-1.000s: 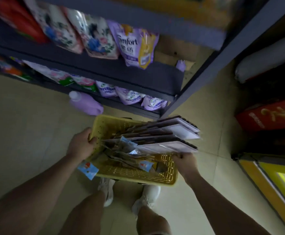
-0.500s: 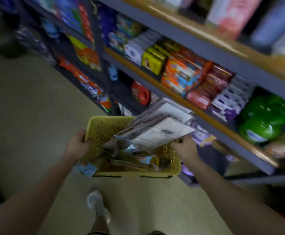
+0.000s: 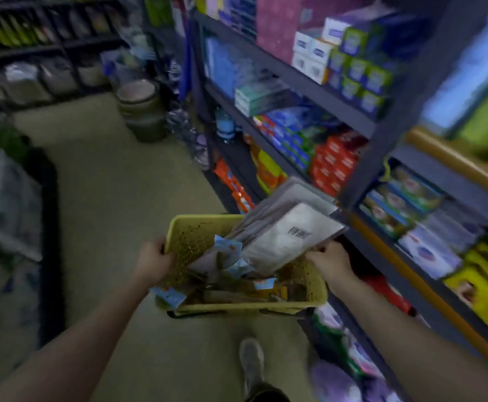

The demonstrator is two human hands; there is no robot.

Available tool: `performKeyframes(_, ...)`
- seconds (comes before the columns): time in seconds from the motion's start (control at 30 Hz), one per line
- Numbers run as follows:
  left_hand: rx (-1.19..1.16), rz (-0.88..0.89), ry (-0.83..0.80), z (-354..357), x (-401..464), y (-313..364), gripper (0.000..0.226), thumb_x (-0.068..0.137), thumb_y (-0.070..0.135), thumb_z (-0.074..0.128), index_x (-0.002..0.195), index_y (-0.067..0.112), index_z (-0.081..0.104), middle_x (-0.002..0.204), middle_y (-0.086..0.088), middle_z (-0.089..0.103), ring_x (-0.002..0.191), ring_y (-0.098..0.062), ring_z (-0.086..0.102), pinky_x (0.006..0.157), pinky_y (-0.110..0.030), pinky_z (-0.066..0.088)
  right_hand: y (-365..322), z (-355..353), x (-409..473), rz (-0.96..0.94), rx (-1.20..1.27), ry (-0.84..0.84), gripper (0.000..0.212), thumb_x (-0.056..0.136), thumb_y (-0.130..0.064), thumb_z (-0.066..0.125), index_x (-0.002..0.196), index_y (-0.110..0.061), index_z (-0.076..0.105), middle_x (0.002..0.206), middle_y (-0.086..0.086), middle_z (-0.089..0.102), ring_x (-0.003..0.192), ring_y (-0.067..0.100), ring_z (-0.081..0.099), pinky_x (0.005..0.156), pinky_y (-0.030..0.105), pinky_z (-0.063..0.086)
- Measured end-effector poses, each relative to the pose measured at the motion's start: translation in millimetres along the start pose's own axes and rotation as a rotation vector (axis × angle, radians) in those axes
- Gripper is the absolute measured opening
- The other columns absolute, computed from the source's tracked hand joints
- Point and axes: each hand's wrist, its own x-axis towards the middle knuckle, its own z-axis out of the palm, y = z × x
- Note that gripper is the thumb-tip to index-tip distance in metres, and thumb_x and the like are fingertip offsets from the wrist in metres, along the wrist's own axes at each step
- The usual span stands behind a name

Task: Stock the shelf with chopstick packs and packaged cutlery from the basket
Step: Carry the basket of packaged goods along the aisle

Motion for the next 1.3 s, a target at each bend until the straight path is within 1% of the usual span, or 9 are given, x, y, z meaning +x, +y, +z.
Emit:
performKeyframes(0.2, -0.06, -0.166, 0.117, -55, 122, -7, 0.015, 0.083, 0.007, 0.055, 0.094, 0.003, 0.064, 0.083, -0.016, 0.066, 0.075, -0.028, 0.061, 0.068, -0.038, 0.051, -127, 84, 127, -0.102, -0.048, -0.114, 0.013, 0.071, -0.006, 0.062, 0.083, -0.003, 0.064, 0.073, 0.009, 0.061, 0.075, 0.027, 0.056, 0.057, 0.03, 0.041)
performKeyframes(0.3, -0.144, -0.239, 0.134, -92, 179, -16, 0.012, 0.085, 0.011, 0.054, 0.095, 0.008, 0.061, 0.084, -0.013, 0.066, 0.072, -0.027, 0.064, 0.058, -0.033, 0.052, -191, 131, 179, -0.167, -0.076, -0.193, 0.016, 0.068, -0.003, 0.061, 0.083, -0.006, 0.064, 0.082, 0.014, 0.066, 0.084, 0.031, 0.061, 0.071, 0.037, 0.049)
performKeyframes(0.4, -0.175, -0.277, 0.171, -128, 243, -31, 0.012, 0.086, 0.009, 0.053, 0.095, 0.007, 0.06, 0.082, -0.012, 0.064, 0.071, -0.026, 0.063, 0.052, -0.028, 0.048, -248, 186, 228, -0.196, -0.115, -0.254, 0.017, 0.069, -0.004, 0.062, 0.085, -0.008, 0.063, 0.081, 0.009, 0.064, 0.08, 0.025, 0.06, 0.067, 0.03, 0.046)
performKeyframes(0.6, -0.173, -0.3, 0.195, -209, 396, -67, 0.015, 0.088, 0.008, 0.05, 0.1, 0.005, 0.059, 0.071, -0.003, 0.055, 0.06, -0.012, 0.054, 0.045, -0.021, 0.037, -353, 318, 325, -0.137, -0.044, -0.299, 0.023, 0.066, -0.001, 0.059, 0.087, -0.007, 0.064, 0.083, 0.013, 0.064, 0.085, 0.031, 0.063, 0.064, 0.027, 0.046)
performKeyframes(0.83, -0.157, -0.239, 0.217, -318, 576, -75, 0.024, 0.09, 0.007, 0.049, 0.113, 0.004, 0.057, 0.086, -0.007, 0.058, 0.063, -0.013, 0.054, 0.047, -0.02, 0.04, -489, 432, 417, -0.136, 0.014, -0.236, 0.02, 0.065, 0.0, 0.059, 0.085, -0.002, 0.061, 0.083, 0.018, 0.06, 0.083, 0.028, 0.058, 0.067, 0.029, 0.041)
performKeyframes(0.97, -0.136, -0.222, 0.212, -358, 687, -81, 0.022, 0.089, 0.008, 0.051, 0.109, 0.005, 0.058, 0.081, -0.004, 0.057, 0.064, -0.013, 0.054, 0.047, -0.022, 0.04, -550, 489, 489, -0.104, -0.001, -0.242, 0.022, 0.071, -0.002, 0.059, 0.092, -0.005, 0.061, 0.084, 0.013, 0.061, 0.085, 0.03, 0.059, 0.074, 0.034, 0.049)
performKeyframes(1.07, -0.087, -0.224, 0.217, -377, 775, -86, 0.02, 0.087, 0.01, 0.053, 0.106, 0.005, 0.058, 0.079, -0.003, 0.055, 0.064, -0.012, 0.051, 0.048, -0.022, 0.037, -598, 531, 552, -0.122, -0.039, -0.261, 0.009, 0.073, -0.001, 0.058, 0.08, -0.006, 0.059, 0.082, 0.016, 0.061, 0.084, 0.031, 0.058, 0.071, 0.033, 0.045)
performKeyframes(1.17, -0.094, -0.233, 0.21, -398, 861, -82, 0.018, 0.088, 0.01, 0.053, 0.105, 0.006, 0.057, 0.076, 0.0, 0.054, 0.064, -0.012, 0.051, 0.049, -0.022, 0.038, -648, 571, 614, -0.143, -0.03, -0.26, 0.01, 0.071, 0.004, 0.057, 0.078, -0.004, 0.057, 0.078, 0.016, 0.058, 0.078, 0.028, 0.055, 0.064, 0.03, 0.041)
performKeyframes(1.3, -0.107, -0.219, 0.203, -435, 967, -72, 0.023, 0.088, 0.008, 0.055, 0.11, 0.005, 0.059, 0.088, -0.005, 0.059, 0.076, -0.019, 0.059, 0.057, -0.024, 0.045, -723, 614, 688, -0.123, -0.069, -0.271, 0.011, 0.069, 0.005, 0.056, 0.072, -0.006, 0.054, 0.066, 0.009, 0.052, 0.065, 0.022, 0.048, 0.051, 0.026, 0.032)
